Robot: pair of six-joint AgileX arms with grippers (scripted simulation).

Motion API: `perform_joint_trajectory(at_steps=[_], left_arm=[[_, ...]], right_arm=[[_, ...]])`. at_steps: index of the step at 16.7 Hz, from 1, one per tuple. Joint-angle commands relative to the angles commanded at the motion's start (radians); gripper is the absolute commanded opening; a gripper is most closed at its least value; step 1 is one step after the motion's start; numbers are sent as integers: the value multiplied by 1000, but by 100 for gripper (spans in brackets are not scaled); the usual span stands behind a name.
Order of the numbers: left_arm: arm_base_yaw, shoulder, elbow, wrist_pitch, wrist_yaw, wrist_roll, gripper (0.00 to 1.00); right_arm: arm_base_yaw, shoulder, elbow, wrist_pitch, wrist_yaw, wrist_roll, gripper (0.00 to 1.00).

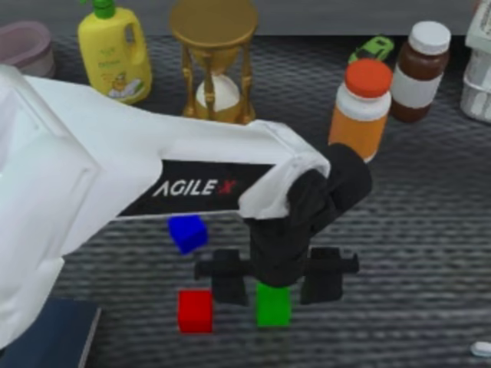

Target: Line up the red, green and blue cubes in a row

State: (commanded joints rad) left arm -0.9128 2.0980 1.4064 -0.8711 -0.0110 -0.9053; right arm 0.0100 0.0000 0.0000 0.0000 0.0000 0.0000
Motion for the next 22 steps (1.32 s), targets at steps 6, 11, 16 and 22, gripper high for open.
perform_joint_trajectory(at_steps=[6, 11, 16, 22], left_arm=[[0, 0, 0, 0, 0, 0, 100], [0, -6, 14, -17, 0, 0, 100], [10, -60, 117, -186, 0, -5, 100], [11, -86, 157, -245, -1, -5, 100]], right_arm=[[0, 0, 0, 0, 0, 0, 100], [0, 0, 0, 0, 0, 0, 100], [0, 0, 0, 0, 0, 0, 100], [0, 0, 0, 0, 0, 0, 100]])
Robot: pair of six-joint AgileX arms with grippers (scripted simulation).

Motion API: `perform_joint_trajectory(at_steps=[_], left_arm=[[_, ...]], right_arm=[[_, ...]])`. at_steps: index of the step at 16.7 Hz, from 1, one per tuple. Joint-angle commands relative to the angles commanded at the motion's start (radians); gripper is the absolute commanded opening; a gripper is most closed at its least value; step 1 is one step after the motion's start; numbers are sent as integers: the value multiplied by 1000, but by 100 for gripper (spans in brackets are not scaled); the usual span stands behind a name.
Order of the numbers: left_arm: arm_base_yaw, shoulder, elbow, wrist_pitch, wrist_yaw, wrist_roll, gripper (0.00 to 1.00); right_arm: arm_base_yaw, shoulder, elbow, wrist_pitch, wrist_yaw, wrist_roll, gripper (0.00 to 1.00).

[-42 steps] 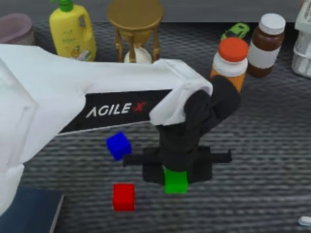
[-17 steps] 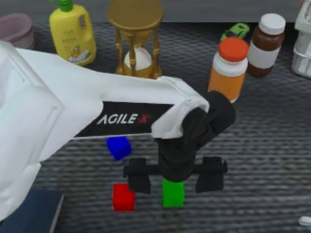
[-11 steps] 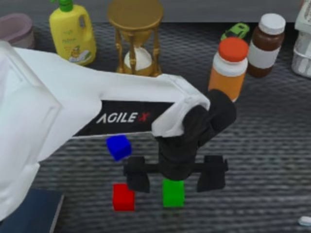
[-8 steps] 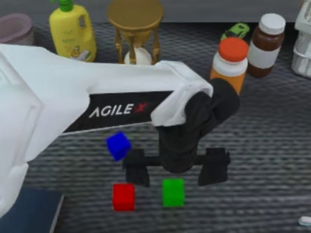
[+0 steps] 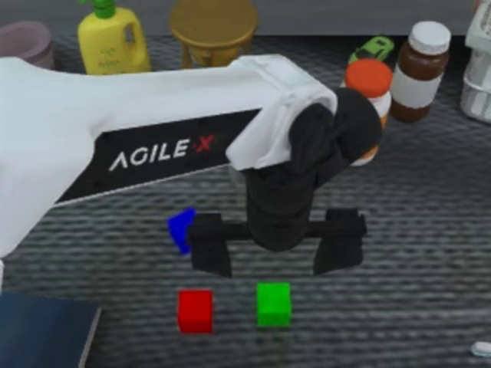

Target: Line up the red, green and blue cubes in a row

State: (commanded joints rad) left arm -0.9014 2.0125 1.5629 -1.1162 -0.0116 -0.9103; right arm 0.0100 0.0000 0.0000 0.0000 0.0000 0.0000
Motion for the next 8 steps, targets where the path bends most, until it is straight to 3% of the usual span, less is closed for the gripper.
perform_joint_trajectory(at_steps=[4, 8], left_arm=[[16, 8, 8, 0, 0, 66, 100], [77, 27, 21, 0, 2, 288, 100]], right_arm=[[0, 0, 0, 0, 0, 0, 100], [0, 0, 0, 0, 0, 0, 100]])
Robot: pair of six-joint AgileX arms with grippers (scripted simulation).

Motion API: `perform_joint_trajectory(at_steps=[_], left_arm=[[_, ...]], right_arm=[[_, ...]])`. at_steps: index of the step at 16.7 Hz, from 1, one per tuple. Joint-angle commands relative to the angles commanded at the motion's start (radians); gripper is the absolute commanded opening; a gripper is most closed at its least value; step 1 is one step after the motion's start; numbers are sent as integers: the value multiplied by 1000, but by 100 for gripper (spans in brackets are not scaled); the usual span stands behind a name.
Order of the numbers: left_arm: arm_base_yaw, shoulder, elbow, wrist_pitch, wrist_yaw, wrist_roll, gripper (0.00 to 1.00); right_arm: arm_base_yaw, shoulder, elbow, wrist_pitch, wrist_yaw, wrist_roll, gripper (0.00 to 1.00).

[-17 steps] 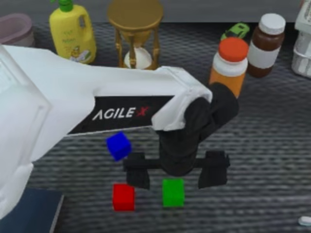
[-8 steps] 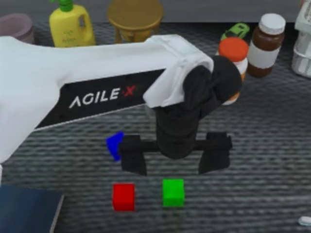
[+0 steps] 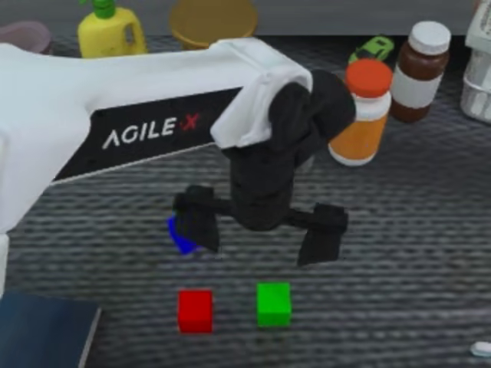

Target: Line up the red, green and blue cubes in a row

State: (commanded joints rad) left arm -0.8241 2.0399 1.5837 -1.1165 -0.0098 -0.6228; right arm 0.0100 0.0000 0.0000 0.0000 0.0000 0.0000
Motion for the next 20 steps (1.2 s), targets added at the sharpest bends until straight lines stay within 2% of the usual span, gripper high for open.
perform_joint_trajectory(at_steps=[8, 11, 15, 20], left_arm=[[190, 39, -1, 3, 11, 740, 100], [256, 40, -2, 13, 12, 960, 100], [309, 29, -2, 29, 12, 1104, 100], [308, 30, -2, 30, 11, 1112, 100]], right_arm=[[0, 0, 0, 0, 0, 0, 100], [0, 0, 0, 0, 0, 0, 100], [0, 0, 0, 0, 0, 0, 100], [0, 0, 0, 0, 0, 0, 100]])
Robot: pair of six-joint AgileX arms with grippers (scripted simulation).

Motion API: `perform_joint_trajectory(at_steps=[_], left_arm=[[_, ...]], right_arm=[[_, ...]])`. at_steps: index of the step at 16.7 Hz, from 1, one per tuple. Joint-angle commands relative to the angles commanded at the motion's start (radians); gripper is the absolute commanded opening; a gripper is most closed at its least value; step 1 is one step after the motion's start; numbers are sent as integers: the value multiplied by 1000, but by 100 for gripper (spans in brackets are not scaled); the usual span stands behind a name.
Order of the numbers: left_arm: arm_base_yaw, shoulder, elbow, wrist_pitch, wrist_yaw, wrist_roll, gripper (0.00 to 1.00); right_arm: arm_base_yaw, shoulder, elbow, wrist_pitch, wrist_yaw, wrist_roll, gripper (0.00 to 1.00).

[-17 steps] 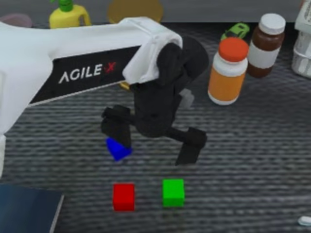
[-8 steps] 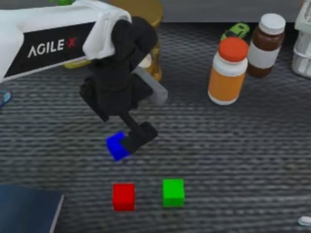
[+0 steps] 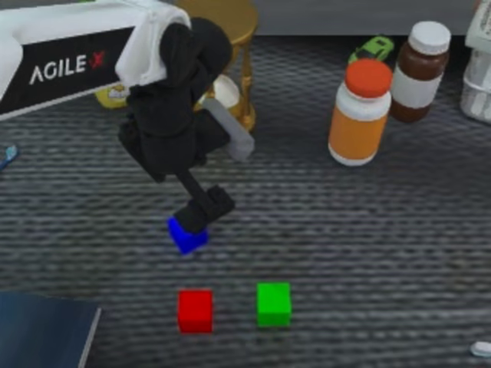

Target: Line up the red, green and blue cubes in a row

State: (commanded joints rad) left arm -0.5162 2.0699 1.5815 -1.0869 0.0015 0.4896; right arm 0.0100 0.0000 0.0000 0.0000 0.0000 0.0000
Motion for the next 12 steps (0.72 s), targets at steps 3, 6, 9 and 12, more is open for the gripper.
perform_joint_trajectory(at_steps=[3, 6, 9, 12], left_arm=[[2, 15, -21, 39, 0, -1, 100], [4, 58, -78, 142, 1, 1, 100], [6, 108, -141, 255, 1, 4, 100], [7, 132, -171, 307, 2, 5, 100]], right_arm=[[0, 0, 0, 0, 0, 0, 100], [0, 0, 0, 0, 0, 0, 100], [0, 0, 0, 0, 0, 0, 100], [0, 0, 0, 0, 0, 0, 100]])
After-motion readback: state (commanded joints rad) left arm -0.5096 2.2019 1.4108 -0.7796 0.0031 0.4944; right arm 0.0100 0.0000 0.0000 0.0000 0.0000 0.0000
